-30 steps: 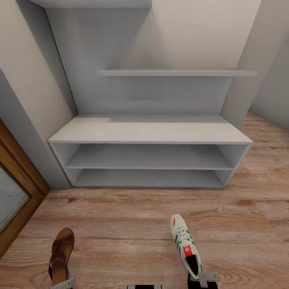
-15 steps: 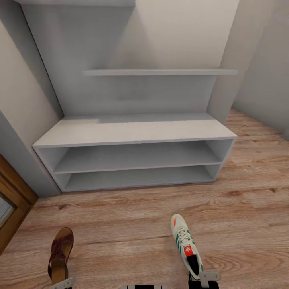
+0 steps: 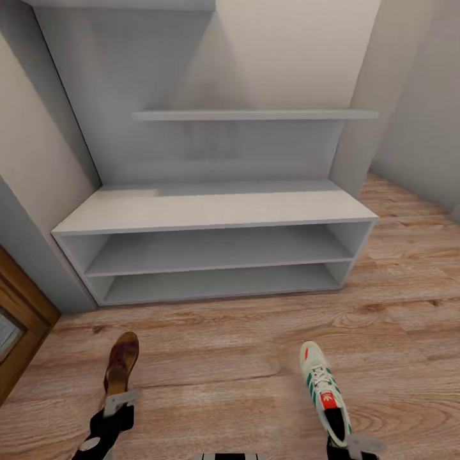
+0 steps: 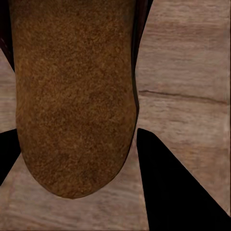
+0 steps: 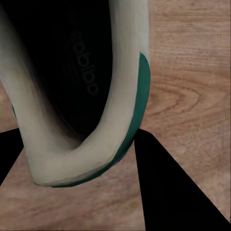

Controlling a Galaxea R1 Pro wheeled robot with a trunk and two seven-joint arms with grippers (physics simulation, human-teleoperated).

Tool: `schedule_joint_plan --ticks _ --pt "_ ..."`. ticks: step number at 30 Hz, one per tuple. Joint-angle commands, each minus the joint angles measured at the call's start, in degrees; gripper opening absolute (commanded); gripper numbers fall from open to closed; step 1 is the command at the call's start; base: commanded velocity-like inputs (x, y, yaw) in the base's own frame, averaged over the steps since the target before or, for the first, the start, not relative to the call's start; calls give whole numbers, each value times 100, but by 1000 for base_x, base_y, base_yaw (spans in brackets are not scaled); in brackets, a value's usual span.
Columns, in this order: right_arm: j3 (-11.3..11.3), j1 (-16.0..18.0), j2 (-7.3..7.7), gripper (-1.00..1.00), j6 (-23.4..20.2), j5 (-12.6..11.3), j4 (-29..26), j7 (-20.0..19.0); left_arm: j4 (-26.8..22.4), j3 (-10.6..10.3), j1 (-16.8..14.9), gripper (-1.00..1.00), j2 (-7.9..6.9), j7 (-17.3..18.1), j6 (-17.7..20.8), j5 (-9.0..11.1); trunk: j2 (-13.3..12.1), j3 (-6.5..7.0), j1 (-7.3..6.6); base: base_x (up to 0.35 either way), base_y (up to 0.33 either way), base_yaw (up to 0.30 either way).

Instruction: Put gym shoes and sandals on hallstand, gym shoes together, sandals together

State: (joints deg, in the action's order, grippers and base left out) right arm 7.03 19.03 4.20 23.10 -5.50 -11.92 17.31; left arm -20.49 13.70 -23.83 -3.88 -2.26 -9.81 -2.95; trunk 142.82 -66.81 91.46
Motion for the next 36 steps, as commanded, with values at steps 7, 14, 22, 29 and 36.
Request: schedule_joint_plan --ticks 7,14,22,29,36 --pt "10 3 2 -100 19 -82 14 -817 8 46 -1087 -100 56 -11 1096 -174 1 -5 -1 0 0 0" --pt "9 3 2 -100 19 -74 22 -875 4 37 -1702 -100 70 -53 1501 -228 1 -5 -1 0 0 0" --pt "6 1 2 -100 19 -80 23 -862 2 38 -2226 -100 78 -80 2172 -349 1 -5 -1 0 0 0" --pt "-5 2 2 -100 19 -95 15 -853 1 36 -2425 -100 35 -180 2248 -377 1 -5 -1 0 0 0" --pt "-9 4 0 -100 19 -100 14 -852 0 36 -2472 -100 12 -430 2254 -375 1 -5 -1 0 0 0"
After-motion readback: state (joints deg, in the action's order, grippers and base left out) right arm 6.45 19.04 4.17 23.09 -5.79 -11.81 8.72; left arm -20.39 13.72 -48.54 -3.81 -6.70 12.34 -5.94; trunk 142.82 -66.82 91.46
